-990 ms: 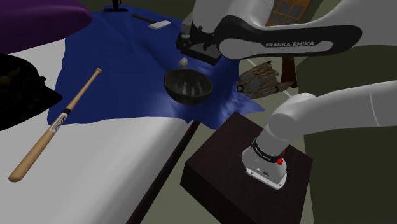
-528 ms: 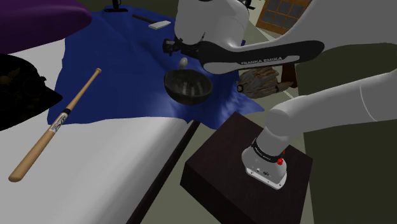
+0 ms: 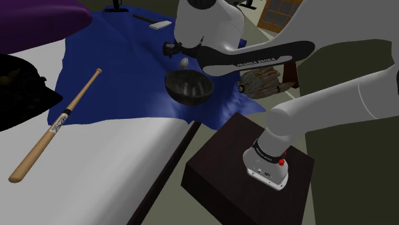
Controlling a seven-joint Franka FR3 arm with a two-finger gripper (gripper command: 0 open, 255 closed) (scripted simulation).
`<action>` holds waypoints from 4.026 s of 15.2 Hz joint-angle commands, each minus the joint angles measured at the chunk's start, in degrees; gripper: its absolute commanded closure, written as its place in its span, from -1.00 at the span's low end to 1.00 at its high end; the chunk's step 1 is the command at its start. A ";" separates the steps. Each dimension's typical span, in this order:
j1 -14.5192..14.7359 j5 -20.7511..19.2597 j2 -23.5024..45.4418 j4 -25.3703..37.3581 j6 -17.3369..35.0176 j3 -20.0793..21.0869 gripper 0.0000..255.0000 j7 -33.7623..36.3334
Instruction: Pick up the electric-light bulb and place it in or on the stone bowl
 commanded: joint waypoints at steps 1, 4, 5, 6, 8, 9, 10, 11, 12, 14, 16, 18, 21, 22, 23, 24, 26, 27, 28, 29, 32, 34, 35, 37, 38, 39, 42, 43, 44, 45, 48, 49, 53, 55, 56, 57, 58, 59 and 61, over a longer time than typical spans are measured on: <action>-0.03 -0.03 0.02 -0.03 0.06 0.01 -1.00 0.02; -0.02 -0.02 0.01 -0.02 0.04 0.01 1.00 0.02; -0.02 -0.02 0.01 -0.02 0.04 0.01 1.00 0.02; -0.02 -0.02 0.01 -0.02 0.04 0.01 1.00 0.02; -0.02 -0.02 0.01 -0.02 0.04 0.01 1.00 0.02; -0.02 -0.02 0.01 -0.02 0.04 0.01 1.00 0.02; -0.02 -0.02 0.01 -0.02 0.04 0.01 1.00 0.02; -0.02 -0.02 0.01 -0.02 0.04 0.01 1.00 0.02; -0.02 -0.02 0.01 -0.02 0.04 0.01 1.00 0.02; -0.02 -0.02 0.01 -0.02 0.04 0.01 -1.00 0.02; 0.43 7.86 8.87 8.78 -9.16 -5.44 -1.00 -6.07; -0.30 14.81 17.59 17.81 -18.56 -9.59 -1.00 -10.23; -2.26 21.18 26.74 27.00 -28.35 -12.50 -1.00 -12.78; -2.31 21.09 26.89 26.38 -27.59 -12.46 -1.00 -12.72; -2.34 20.99 27.05 25.77 -26.84 -12.45 -1.00 -12.65; -2.36 20.88 27.23 25.17 -26.08 -12.45 -1.00 -12.57; -2.40 20.63 27.64 24.02 -24.57 -12.44 -1.00 -12.40; -2.42 20.50 27.86 23.46 -23.82 -12.43 -1.00 -12.30; -2.45 20.26 28.23 22.60 -22.64 -12.43 -1.00 -12.13; -2.45 20.27 28.22 22.59 -22.64 -12.43 -1.00 -12.14; -2.45 20.26 28.23 22.60 -22.64 -12.43 -1.00 -12.13; -2.45 20.26 28.23 22.60 -22.64 -12.43 -1.00 -12.13; -2.45 20.26 28.23 22.60 -22.64 -12.43 -1.00 -12.13; -2.45 20.26 28.24 22.61 -22.65 -12.43 1.00 -12.13; -2.45 20.26 28.24 22.61 -22.65 -12.43 1.00 -12.13; -2.45 20.26 28.24 22.61 -22.65 -12.43 1.00 -12.13; -2.45 20.26 28.24 22.61 -22.65 -12.43 1.00 -12.13; -2.45 20.26 28.24 22.61 -22.65 -12.43 1.00 -12.13; -2.45 20.26 28.24 22.61 -22.65 -12.43 1.00 -12.13; -2.45 20.26 28.24 22.61 -22.65 -12.43 1.00 -12.13; -2.46 20.56 27.74 23.67 -24.13 -12.50 1.00 -12.46; -2.47 20.70 27.51 24.23 -24.88 -12.54 1.00 -12.61; -2.50 21.14 26.74 26.57 -27.88 -12.68 1.00 -13.16; -2.52 21.31 26.44 27.82 -29.38 -12.74 1.00 -13.39; -2.52 21.39 26.31 28.46 -30.14 -12.78 1.00 -13.50; -2.53 21.45 26.19 29.12 -30.89 -12.81 1.00 -13.61; -2.55 21.51 26.09 29.78 -31.65 -12.84 1.00 -13.71; -2.56 21.56 26.00 30.47 -32.40 -12.86 1.00 -13.80; -2.58 21.64 25.86 31.87 -33.92 -12.91 1.00 -13.97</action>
